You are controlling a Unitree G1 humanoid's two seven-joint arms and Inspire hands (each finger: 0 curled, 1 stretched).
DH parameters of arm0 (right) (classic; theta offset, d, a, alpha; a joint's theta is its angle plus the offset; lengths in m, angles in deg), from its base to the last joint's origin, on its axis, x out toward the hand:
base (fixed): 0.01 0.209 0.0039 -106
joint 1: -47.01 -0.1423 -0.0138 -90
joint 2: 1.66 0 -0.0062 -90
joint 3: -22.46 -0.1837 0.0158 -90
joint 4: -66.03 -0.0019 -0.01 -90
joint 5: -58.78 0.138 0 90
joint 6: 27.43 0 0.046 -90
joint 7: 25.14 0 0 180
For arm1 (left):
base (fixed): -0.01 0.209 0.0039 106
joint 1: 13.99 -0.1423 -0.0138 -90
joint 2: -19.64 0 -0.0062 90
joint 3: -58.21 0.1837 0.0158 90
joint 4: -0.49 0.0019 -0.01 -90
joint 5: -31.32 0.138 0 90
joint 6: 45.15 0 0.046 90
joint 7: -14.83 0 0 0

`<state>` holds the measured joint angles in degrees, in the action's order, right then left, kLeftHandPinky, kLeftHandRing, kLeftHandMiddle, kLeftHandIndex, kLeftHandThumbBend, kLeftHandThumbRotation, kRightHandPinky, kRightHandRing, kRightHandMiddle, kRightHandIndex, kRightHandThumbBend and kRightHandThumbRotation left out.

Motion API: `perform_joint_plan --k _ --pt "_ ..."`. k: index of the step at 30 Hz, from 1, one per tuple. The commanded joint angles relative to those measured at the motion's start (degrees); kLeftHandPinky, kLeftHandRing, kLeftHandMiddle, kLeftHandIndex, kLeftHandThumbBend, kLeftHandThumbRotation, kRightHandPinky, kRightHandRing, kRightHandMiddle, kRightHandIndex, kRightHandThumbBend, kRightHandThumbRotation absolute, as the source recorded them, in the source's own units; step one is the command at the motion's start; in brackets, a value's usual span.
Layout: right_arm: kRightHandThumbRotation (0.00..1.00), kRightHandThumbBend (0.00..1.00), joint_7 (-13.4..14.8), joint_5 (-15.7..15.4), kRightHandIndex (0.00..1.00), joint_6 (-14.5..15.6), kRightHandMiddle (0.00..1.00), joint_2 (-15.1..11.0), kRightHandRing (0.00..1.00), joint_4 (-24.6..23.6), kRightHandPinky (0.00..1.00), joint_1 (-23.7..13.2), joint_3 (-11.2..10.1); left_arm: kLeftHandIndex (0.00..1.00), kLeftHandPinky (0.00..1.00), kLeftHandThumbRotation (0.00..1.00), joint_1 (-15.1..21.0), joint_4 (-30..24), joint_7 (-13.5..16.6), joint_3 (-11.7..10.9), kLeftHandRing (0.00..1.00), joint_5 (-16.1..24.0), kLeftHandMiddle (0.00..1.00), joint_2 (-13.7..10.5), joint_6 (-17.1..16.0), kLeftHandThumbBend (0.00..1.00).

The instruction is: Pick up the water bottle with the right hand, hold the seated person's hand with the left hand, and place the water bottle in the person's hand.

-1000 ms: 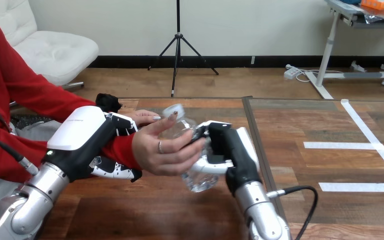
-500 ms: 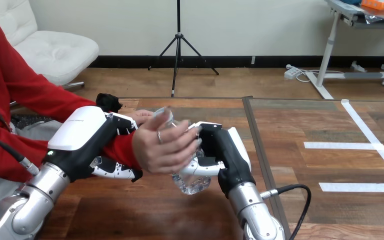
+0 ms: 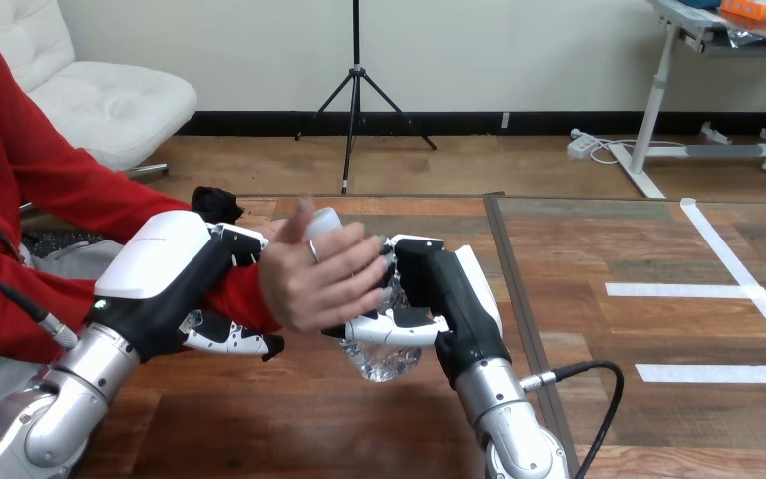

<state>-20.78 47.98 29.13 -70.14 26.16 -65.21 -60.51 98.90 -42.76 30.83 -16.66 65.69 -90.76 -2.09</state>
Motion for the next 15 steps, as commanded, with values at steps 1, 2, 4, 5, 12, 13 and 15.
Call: perform_joint_plan --k 1,2,4,5,12,13,15 --pt "0.0 0.76 0.8 0.1 0.25 -0.2 0.23 2.4 0.17 -4.4 0.12 0.1 0.9 0.4 0.24 0.01 4.4 -2.2 1.8 -0.9 0.31 -0.2 0.39 1.8 -1.1 0.78" --pt "0.0 0.76 0.8 0.1 0.25 -0.1 0.23 2.4 0.17 -4.4 0.12 0.1 0.9 0.4 0.24 0.01 4.4 -2.2 1.9 -0.8 0.31 -0.2 0.39 1.8 -1.1 0.78" --pt "0.0 0.76 0.9 0.1 0.25 -0.2 0.23 2.2 0.17 -4.4 0.12 0.1 0.9 0.4 0.24 0.01 4.4 -2.2 2.1 -0.8 0.31 0.0 0.39 1.8 -1.0 0.78" --pt "0.0 0.76 1.0 0.1 0.25 -0.2 0.23 2.1 0.17 -4.4 0.11 0.1 1.0 0.4 0.24 0.01 4.4 -2.2 2.1 -0.8 0.31 0.1 0.39 1.9 -1.0 0.78" --pt "0.0 0.76 0.7 0.5 0.25 0.2 0.23 1.6 0.17 -5.5 0.11 0.4 1.2 0.4 0.24 0.02 4.6 -1.7 2.5 -0.8 0.3 0.4 0.39 2.0 -1.2 0.79" --pt "0.0 0.76 0.7 0.6 0.25 0.1 0.23 1.6 0.17 -5.6 0.11 0.5 1.2 0.4 0.24 0.02 4.6 -1.6 2.4 -0.8 0.3 0.3 0.39 2.0 -1.2 0.79" --pt "0.0 0.76 0.6 0.6 0.25 0.0 0.23 1.4 0.17 -5.7 0.11 0.5 1.2 0.4 0.24 0.02 4.5 -1.8 2.1 -0.8 0.3 0.2 0.39 2.0 -0.9 0.79"
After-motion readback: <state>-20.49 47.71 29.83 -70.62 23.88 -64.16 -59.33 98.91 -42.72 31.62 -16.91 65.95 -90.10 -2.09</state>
